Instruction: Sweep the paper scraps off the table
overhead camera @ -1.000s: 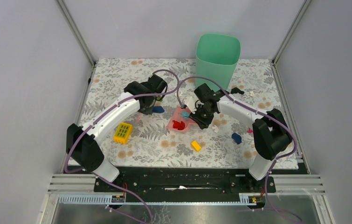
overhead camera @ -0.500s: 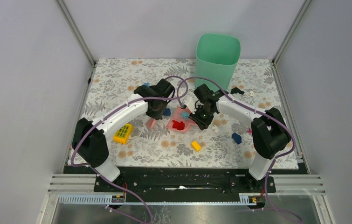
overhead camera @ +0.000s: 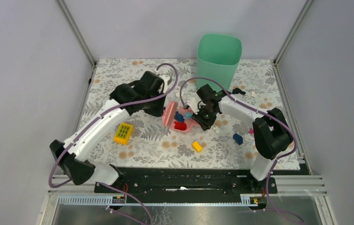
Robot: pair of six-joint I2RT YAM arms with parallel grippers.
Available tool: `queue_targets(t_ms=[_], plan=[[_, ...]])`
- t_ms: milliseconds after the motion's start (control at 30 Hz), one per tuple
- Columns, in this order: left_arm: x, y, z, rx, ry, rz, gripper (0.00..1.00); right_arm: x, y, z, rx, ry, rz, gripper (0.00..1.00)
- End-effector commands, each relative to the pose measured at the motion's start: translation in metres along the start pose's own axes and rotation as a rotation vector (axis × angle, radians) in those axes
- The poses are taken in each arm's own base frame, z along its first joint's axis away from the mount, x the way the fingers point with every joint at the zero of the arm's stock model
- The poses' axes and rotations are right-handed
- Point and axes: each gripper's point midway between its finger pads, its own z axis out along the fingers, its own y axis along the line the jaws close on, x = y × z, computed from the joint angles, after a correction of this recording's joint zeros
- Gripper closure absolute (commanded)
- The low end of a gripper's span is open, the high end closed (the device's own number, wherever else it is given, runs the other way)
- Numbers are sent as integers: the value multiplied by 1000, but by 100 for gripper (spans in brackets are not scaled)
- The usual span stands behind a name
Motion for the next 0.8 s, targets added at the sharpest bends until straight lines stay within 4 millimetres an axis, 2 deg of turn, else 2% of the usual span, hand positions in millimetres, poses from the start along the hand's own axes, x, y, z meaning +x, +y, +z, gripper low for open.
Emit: queue_targets(t_ms=[0,167,333,600,767], plan=[[-20,17,-38,-94,-115,-17,97,4,4,-5,-17,-6,1,100],[-28,42,-21,-262,-81,-17,96,7,4,-5,-17,-1,6,100],[-55,63,10,-428,-89,10,97,8,3,-6,-16,-3,12,100],[-97,65,49,-495,-108,33,96,10,6,-6,-31,-6,22,100],[-113,68,63,-544,-96,54,96,12,5,-4,-32,-1,27,100]])
